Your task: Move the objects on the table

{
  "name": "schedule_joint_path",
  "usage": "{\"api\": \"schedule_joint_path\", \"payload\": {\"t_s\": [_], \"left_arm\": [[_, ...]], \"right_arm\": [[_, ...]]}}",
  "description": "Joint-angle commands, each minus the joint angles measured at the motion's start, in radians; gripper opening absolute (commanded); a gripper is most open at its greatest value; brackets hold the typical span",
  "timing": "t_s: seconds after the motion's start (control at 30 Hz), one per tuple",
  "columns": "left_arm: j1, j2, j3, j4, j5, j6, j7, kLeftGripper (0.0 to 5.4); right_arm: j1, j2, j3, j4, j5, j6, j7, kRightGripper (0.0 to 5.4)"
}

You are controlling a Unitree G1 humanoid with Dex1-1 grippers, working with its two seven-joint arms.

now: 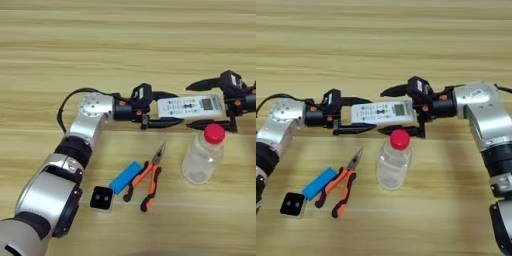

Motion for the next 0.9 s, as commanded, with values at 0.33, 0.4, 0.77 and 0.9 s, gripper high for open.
{"api": "schedule_joint_path", "payload": {"t_s": [0.33,0.4,0.77,0.9], "left_arm": [[0.006,0.061,0.054,0.065,0.038,-0.066,0.071,2.86],[0.021,0.086,0.053,0.073,0.078,-0.093,0.143,2.86],[0.189,0.151,0.084,-0.076,0.073,-0.073,0.223,2.86],[0.251,0.174,0.078,-0.149,0.074,-0.032,0.254,2.86]], "right_arm": [[-0.055,0.032,-0.074,0.071,0.012,-0.06,-0.098,5.4],[-0.053,0.037,-0.1,0.075,0.023,-0.07,-0.124,5.4],[0.023,0.06,-0.251,0.035,0.077,-0.118,-0.298,5.4],[0.101,0.093,-0.307,-0.057,0.129,-0.109,-0.386,5.4]]}}
